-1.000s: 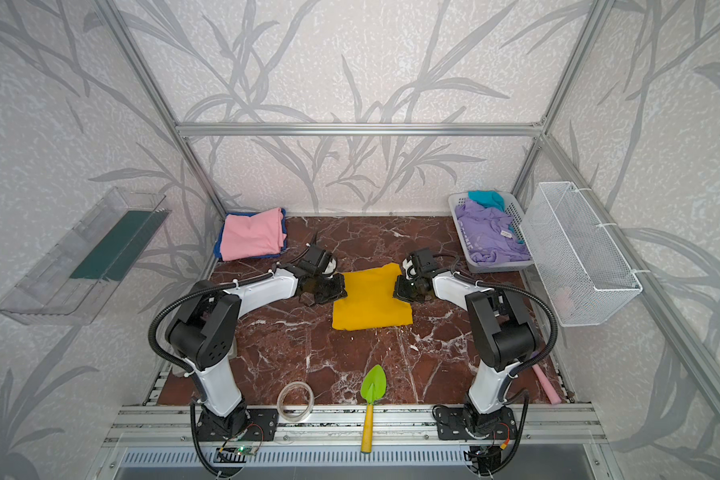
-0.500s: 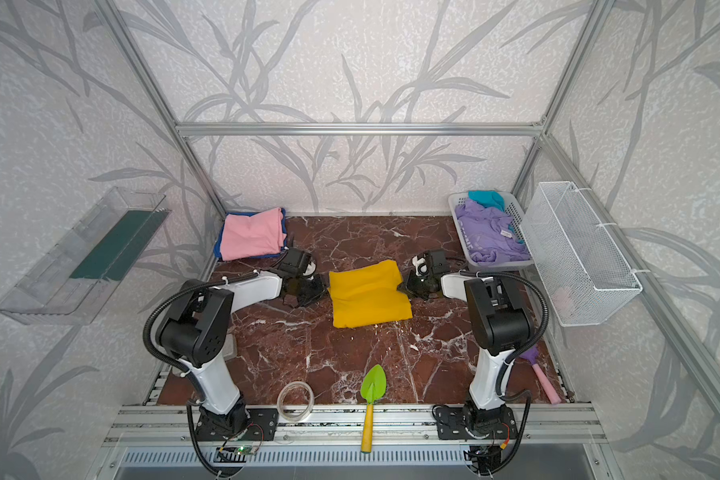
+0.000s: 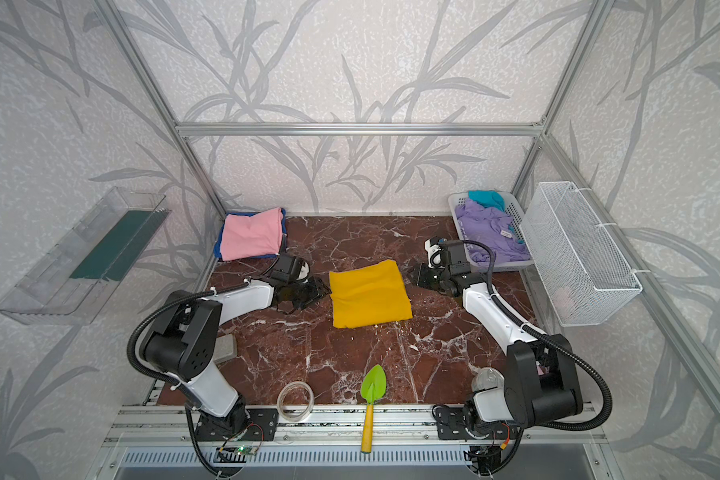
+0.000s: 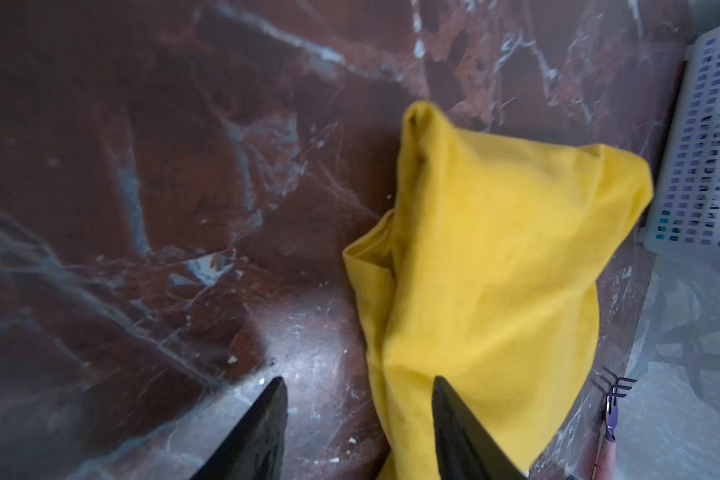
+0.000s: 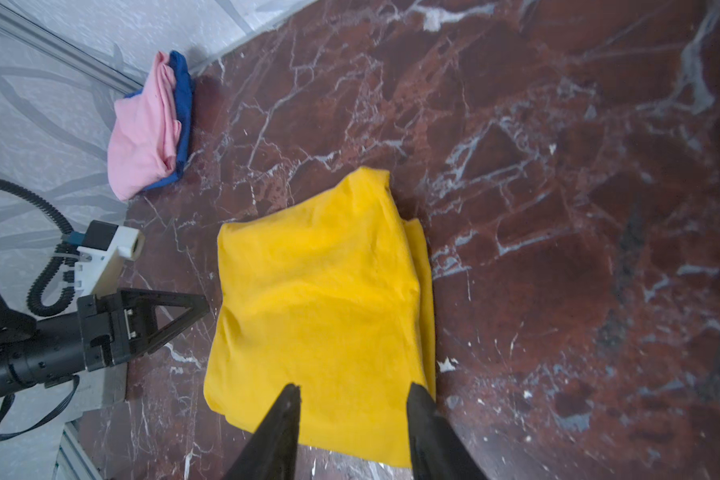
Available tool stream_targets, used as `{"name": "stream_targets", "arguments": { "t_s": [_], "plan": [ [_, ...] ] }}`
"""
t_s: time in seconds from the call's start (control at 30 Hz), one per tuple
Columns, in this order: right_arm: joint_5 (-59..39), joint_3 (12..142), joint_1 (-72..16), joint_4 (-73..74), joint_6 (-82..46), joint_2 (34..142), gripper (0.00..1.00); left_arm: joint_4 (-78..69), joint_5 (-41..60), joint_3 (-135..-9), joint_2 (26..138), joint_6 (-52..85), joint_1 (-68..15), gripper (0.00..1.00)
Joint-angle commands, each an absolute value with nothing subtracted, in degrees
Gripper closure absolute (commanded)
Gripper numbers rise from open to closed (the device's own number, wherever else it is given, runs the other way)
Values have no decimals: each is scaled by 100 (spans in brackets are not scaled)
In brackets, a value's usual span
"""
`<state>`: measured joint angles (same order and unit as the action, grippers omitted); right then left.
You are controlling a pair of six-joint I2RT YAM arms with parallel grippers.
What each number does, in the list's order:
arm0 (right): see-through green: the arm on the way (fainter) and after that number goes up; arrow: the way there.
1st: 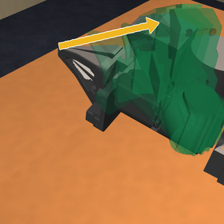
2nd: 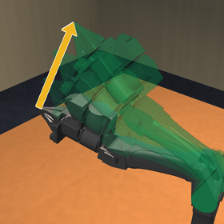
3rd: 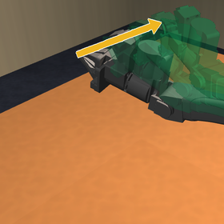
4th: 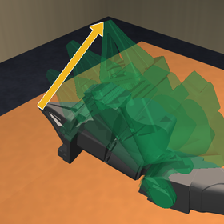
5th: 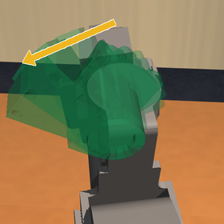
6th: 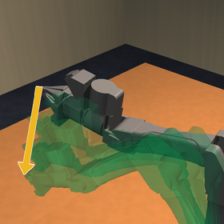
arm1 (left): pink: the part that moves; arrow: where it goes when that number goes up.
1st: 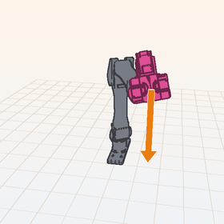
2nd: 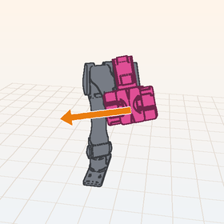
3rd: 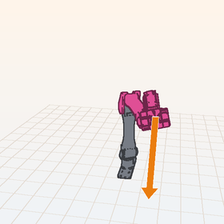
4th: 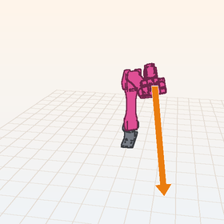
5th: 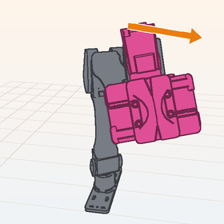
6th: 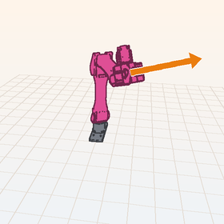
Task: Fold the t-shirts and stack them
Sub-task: 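Lift the yellow bundle with the left gripper and carry it onto the pink cloth stack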
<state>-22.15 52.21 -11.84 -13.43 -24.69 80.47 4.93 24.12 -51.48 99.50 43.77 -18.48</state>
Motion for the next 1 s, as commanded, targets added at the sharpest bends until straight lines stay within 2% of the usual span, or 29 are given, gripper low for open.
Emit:
{"name": "stream_targets", "arguments": {
  "t_s": [0.0,0.13,0.2,0.37,0.47,0.7,0.83,0.97],
  "plan": [
    [-2068,5035,-1195,-1778,-2369,7854,48,-157,2746,-5125,10176,4603,-1915,43],
    [-2018,4975,-1195,-1800,-2391,7737,46,-457,2779,-5127,10516,4763,-1994,44],
    [-2008,4992,-1195,-1829,-2365,7726,45,-681,2884,-5141,10723,4857,-2050,48],
    [-1915,4997,-1187,-1864,-2338,7725,45,-1141,3210,-5249,11234,5063,-2188,79],
    [-1912,4953,-1174,-1836,-2355,7781,45,-749,3155,-5595,11380,4939,-2143,100],
    [-1910,4891,-1160,-1809,-2312,7888,45,795,3243,-7112,11539,4092,-1082,100],
    [-1967,4828,-1160,-1595,-2385,8104,45,2439,3488,-8915,12138,3255,-321,100],
    [-2277,4936,-1160,-1490,-2430,8588,47,4323,3005,-11269,12970,2215,-16,100]
  ]
}}
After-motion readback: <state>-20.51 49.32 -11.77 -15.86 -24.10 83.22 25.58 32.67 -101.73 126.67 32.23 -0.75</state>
